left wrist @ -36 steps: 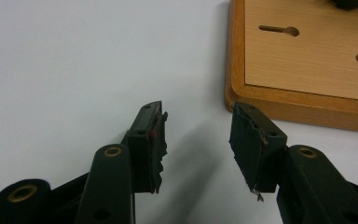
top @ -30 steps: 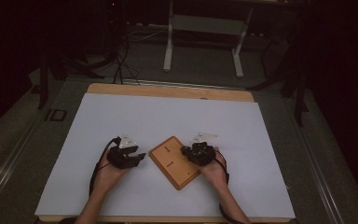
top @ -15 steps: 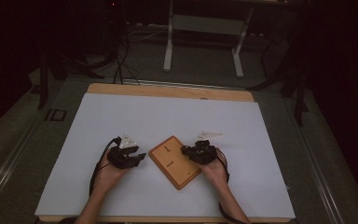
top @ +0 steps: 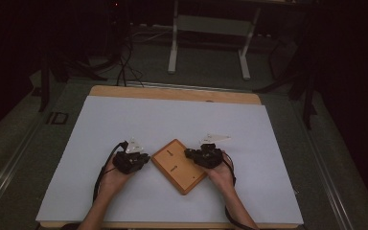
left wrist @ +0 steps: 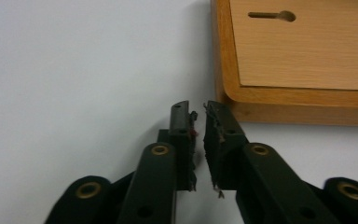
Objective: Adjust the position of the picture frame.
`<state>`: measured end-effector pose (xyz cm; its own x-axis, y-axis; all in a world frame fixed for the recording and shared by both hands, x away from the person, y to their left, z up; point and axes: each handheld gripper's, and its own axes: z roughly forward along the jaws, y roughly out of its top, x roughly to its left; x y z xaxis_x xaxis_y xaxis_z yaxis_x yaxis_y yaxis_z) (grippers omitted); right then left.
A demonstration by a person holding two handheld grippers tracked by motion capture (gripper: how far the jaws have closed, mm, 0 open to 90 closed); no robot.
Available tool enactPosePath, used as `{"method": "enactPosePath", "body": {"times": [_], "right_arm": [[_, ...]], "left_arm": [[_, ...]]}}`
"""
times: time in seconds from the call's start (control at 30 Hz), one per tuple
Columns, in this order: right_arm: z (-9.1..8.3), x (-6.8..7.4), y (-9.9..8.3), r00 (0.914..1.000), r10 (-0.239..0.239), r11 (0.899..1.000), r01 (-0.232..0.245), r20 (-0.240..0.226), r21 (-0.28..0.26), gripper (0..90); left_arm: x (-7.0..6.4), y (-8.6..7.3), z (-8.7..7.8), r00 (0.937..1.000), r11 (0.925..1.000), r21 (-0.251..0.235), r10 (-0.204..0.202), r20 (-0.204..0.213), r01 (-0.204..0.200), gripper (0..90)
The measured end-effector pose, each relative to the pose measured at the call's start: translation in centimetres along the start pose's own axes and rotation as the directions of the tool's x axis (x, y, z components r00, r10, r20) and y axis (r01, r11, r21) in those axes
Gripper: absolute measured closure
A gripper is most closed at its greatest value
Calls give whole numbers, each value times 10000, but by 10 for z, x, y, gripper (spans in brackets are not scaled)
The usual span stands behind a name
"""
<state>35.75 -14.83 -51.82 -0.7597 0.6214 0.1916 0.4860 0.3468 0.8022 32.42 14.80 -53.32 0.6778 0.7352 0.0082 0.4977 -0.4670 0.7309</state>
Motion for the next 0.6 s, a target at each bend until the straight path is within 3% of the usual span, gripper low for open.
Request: {"method": "enactPosePath", "body": {"times": [0.33, 0.47, 0.6], "right_arm": [[-4, -1, 3, 10000, 11, 9999, -12, -45, -101, 840], [-4, -3, 2, 10000, 36, 10000, -35, 32, -78, 840], [-5, -7, 1, 9998, 137, 9999, -136, 127, -75, 839]], "left_arm": [[-7, 3, 0, 9987, 9998, -191, 93, 498, -84, 851], [-12, 4, 1, 9973, 9994, -171, 324, 660, -313, 849], [-23, 6, 2, 9911, 9966, -176, 824, 1045, -810, 843]]}}
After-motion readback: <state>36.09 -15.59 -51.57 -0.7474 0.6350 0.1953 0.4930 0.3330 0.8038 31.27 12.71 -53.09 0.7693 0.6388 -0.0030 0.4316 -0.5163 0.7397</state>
